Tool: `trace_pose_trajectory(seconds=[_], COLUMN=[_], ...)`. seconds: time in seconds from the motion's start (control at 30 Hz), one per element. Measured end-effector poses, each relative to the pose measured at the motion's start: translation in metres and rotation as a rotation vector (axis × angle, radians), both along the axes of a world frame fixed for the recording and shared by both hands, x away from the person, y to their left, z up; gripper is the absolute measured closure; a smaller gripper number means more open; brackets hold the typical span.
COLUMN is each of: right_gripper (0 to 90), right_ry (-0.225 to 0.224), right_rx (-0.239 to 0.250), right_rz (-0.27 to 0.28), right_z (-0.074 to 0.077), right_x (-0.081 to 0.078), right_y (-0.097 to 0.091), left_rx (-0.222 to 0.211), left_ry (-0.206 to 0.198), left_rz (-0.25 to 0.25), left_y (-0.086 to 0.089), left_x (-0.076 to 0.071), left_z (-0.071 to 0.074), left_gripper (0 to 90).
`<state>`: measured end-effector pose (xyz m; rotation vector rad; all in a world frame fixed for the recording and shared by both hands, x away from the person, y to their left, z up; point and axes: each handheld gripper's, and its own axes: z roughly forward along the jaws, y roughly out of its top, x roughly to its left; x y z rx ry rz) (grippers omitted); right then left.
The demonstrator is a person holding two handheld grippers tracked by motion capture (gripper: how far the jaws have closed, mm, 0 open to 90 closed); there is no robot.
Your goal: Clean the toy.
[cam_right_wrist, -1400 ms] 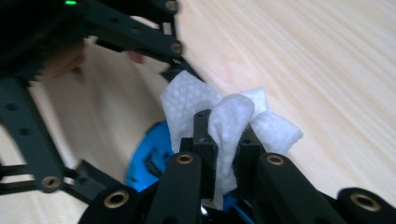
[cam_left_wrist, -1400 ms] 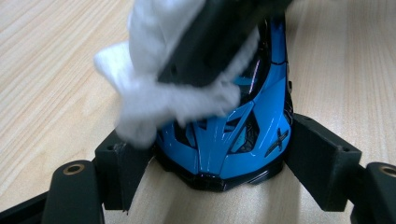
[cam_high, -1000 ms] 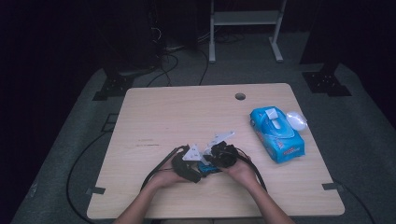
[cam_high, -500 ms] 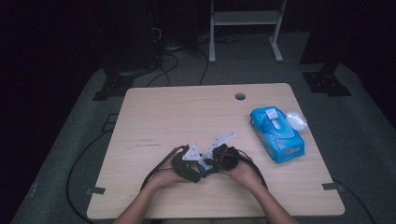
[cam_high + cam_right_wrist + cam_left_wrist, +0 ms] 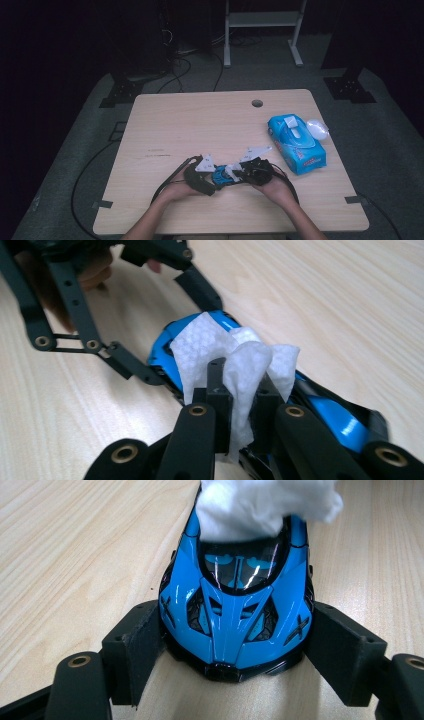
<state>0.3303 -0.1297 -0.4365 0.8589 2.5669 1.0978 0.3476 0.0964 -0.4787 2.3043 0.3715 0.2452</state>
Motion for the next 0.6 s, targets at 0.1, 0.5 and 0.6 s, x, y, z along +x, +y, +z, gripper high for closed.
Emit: trace_pose_trajectory(seconds=[0.1, 0.5, 0.6], right_gripper=[83.0, 83.0, 83.1], right_ry=[-0.005, 0.016, 0.034], right_rx=[0.005, -0.024, -0.023], right_rz=[-0.008, -0.067, -0.098], right_z=[0.0, -0.002, -0.003], right_x=[0.002, 0.031, 0.034], right_y=[0.005, 0.008, 0.001], left_rx=[0.0, -0.005, -0.004], left_ry=[0.001, -0.003, -0.002], left_rz=[0.0, -0.001, -0.004], left_y=[0.0, 0.0, 0.0], left_x=[0.0, 0.0, 0.001], left_z=[0.0, 0.0, 0.0], left_gripper=[25.1, 25.1, 25.1])
